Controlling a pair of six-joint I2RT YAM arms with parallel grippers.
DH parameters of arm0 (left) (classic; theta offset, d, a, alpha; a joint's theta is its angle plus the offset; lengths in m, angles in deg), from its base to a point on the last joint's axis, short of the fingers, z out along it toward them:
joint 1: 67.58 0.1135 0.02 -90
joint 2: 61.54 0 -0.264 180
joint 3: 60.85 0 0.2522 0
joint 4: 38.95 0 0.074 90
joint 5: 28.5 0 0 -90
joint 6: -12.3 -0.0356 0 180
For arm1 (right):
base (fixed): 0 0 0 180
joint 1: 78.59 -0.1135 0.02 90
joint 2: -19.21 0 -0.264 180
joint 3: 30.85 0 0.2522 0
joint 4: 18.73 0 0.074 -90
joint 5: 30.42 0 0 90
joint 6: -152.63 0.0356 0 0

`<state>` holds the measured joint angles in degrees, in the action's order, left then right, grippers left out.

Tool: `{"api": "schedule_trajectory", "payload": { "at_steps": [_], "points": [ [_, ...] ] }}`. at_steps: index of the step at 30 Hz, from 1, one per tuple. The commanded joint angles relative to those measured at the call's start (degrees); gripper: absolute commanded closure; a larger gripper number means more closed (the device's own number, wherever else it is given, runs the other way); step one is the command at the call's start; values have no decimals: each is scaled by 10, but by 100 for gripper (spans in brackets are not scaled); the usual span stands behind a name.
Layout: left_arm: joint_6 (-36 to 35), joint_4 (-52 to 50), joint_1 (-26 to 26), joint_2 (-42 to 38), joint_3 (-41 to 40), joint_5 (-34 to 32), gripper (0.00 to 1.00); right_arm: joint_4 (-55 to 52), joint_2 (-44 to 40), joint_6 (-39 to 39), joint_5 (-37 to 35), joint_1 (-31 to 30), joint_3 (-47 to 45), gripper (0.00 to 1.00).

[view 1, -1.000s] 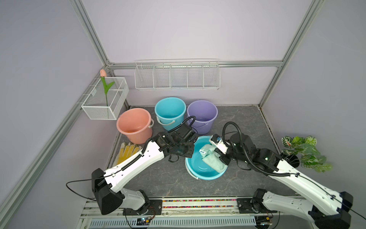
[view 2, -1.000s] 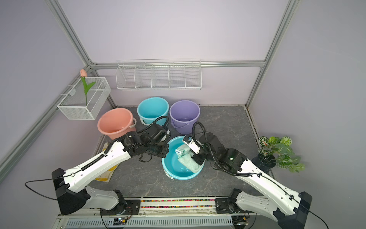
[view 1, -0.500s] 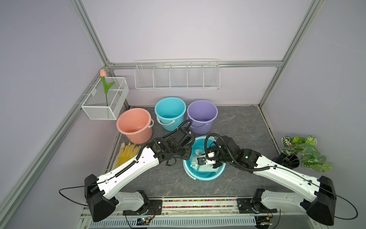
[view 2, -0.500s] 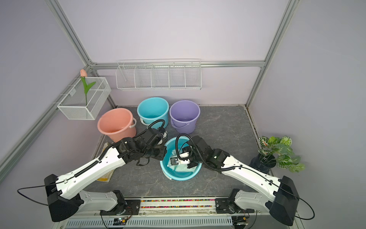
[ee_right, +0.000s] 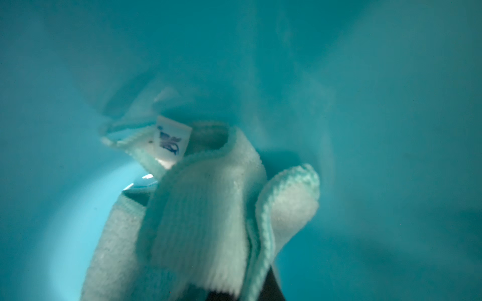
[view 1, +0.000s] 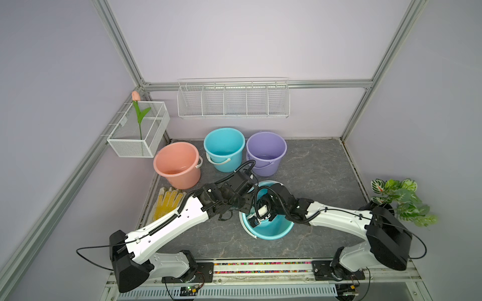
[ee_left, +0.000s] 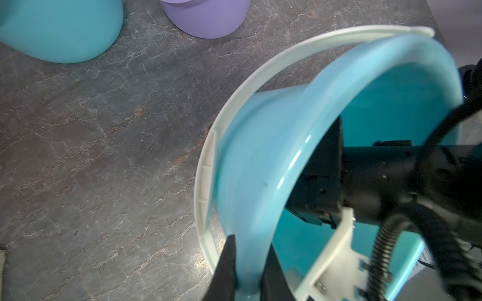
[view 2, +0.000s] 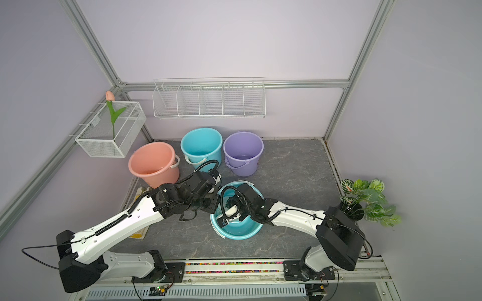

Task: Wipe the inside of the bucket with a cloth
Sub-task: Wipe the dirt from the inside of the bucket.

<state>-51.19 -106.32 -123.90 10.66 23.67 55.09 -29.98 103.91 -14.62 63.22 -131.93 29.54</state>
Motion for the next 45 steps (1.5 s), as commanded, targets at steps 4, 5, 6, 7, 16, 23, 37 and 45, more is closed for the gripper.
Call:
{"api": "schedule_trajectory", "payload": {
  "at_steps": [4, 5, 6, 7, 16, 23, 37, 45],
  "points": [
    [16, 34, -8, -19, -1, 2, 100, 166, 54, -65, -109, -1, -14, 93],
    [18, 30, -8, -19, 0, -2, 100, 174, 57, -68, -126, 1, -15, 93],
    [20, 27, -9, -19, 0, -6, 100, 174, 58, -74, -142, 2, -14, 93],
    [21, 23, -10, -19, 1, -10, 100, 171, 58, -79, -154, 4, -13, 93],
    [33, -17, -19, -7, 17, -55, 100, -6, 9, -118, -262, 1, 2, 93],
    [35, -27, -30, 13, 25, -88, 100, -232, -29, -108, -269, -8, 25, 93],
    [41, 18, -48, 13, 3, -122, 100, -482, -15, 2, -34, -17, 86, 93],
    [47, 47, -58, 23, -9, -118, 100, -401, -19, 34, 173, -14, 53, 93]
  ]
}}
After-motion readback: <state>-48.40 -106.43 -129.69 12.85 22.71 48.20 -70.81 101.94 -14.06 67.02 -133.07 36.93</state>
